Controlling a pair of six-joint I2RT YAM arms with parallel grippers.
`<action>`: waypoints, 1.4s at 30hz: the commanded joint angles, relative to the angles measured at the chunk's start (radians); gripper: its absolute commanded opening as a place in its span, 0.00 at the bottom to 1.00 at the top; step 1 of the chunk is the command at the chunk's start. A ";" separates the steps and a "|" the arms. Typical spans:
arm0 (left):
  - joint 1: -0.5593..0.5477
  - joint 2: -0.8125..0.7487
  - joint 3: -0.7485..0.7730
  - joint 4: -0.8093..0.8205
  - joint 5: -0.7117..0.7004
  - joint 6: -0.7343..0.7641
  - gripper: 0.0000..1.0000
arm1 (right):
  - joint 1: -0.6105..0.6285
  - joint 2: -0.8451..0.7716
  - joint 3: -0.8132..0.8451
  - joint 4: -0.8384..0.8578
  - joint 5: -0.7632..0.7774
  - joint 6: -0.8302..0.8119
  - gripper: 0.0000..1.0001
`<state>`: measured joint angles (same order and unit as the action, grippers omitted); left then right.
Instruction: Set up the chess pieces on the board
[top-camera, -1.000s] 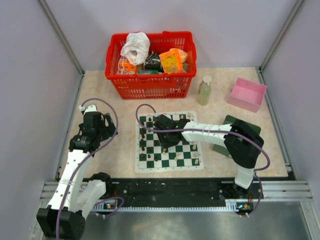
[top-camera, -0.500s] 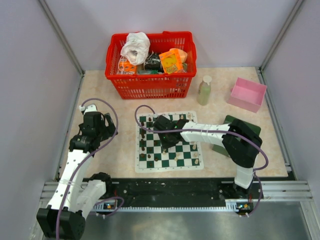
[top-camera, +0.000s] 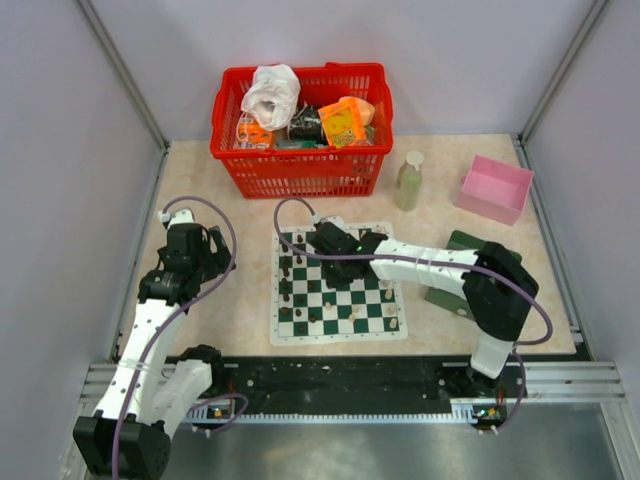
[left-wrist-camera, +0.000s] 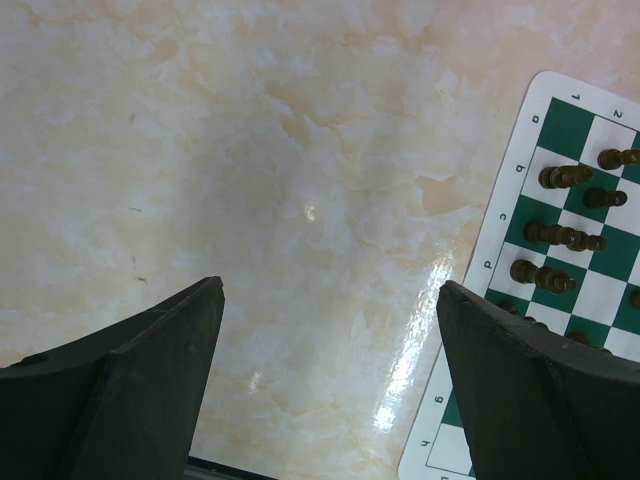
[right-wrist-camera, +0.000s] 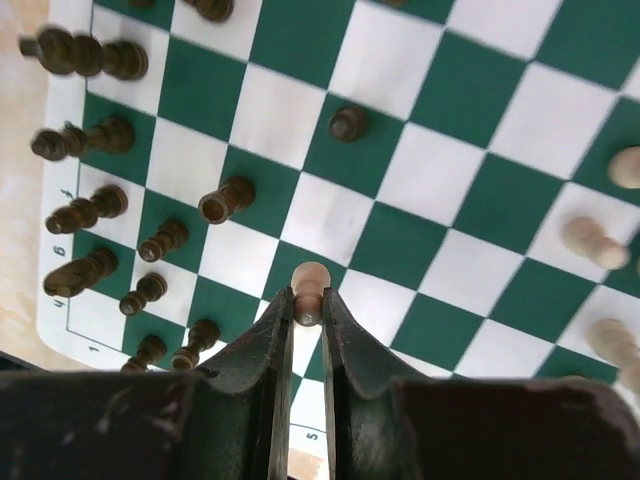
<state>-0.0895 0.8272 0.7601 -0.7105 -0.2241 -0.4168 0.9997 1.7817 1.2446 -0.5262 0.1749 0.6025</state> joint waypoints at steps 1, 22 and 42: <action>-0.001 -0.011 -0.002 0.037 0.008 0.004 0.93 | -0.070 -0.113 -0.025 0.008 0.066 0.003 0.13; -0.001 -0.011 -0.002 0.037 0.011 0.006 0.93 | -0.193 -0.185 -0.211 0.008 0.090 0.005 0.14; -0.001 -0.013 -0.002 0.037 0.011 0.006 0.93 | -0.199 -0.151 -0.231 0.020 0.097 -0.001 0.15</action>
<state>-0.0895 0.8272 0.7601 -0.7101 -0.2230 -0.4168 0.8089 1.6341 1.0199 -0.5240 0.2466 0.6033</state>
